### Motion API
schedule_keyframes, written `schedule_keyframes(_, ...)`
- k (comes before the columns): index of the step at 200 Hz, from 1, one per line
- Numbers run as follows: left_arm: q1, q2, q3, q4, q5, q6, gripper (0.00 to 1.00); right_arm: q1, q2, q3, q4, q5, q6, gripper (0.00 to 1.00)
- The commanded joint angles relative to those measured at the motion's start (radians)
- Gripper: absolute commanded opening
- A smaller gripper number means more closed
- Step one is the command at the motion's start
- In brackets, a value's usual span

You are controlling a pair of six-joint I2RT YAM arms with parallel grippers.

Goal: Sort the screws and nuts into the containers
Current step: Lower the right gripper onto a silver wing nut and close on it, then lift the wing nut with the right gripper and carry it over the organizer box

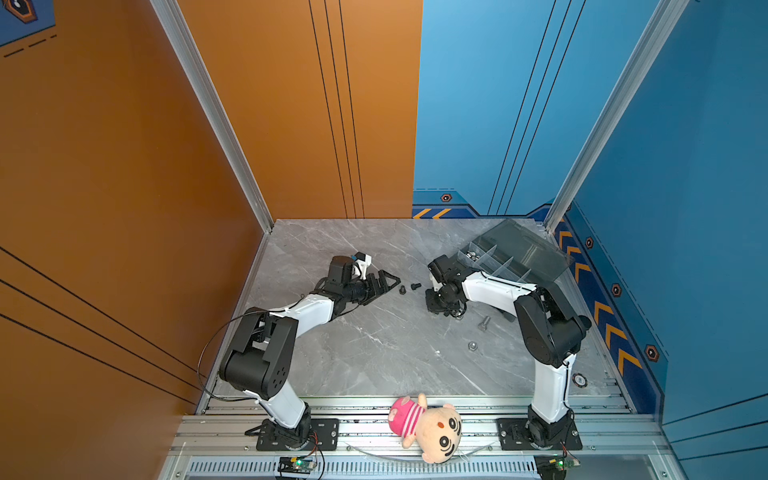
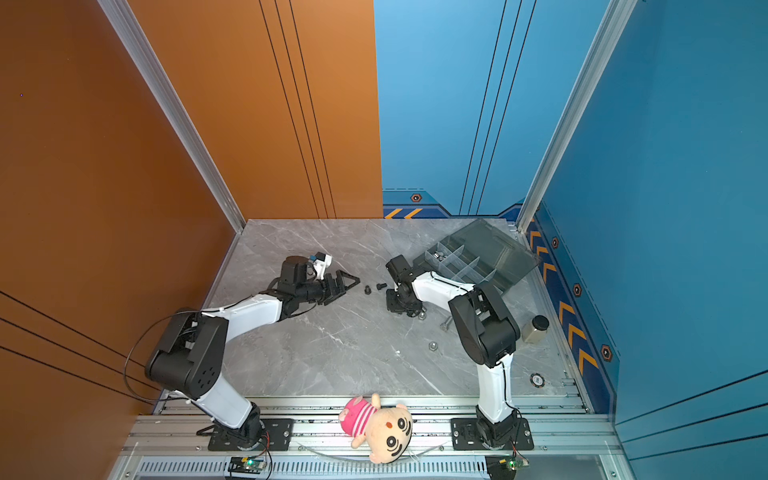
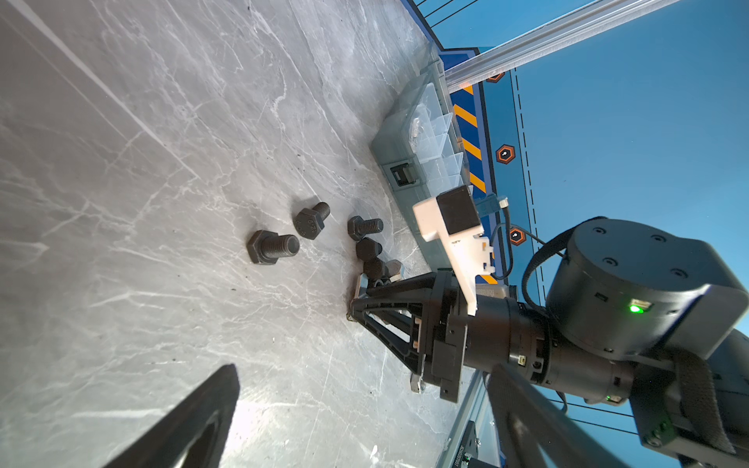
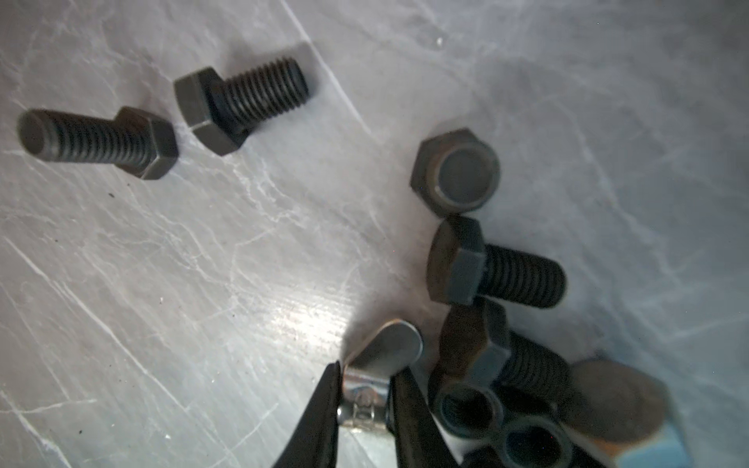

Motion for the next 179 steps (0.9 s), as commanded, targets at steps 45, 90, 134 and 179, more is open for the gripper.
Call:
schedule_keyframes(45,0.005,0.006,-0.011,0.017,0.014,-0.001,0.98,-0.004,0.02,-0.022,-0.007,-0.007,-0.016,0.0)
schedule_keyframes(90,0.005,0.007,-0.005,0.019,0.021,-0.006,0.98,-0.059,-0.117,-0.066,0.107,-0.181,-0.063,0.0)
schedule_keyframes(134,0.007,0.012,-0.003,0.032,0.03,-0.015,0.98,-0.162,-0.206,-0.046,0.13,-0.328,-0.091,0.0)
schedule_keyframes(179,0.008,0.014,-0.003,0.045,0.036,-0.025,0.98,-0.3,-0.23,0.029,0.097,-0.323,-0.119,0.0)
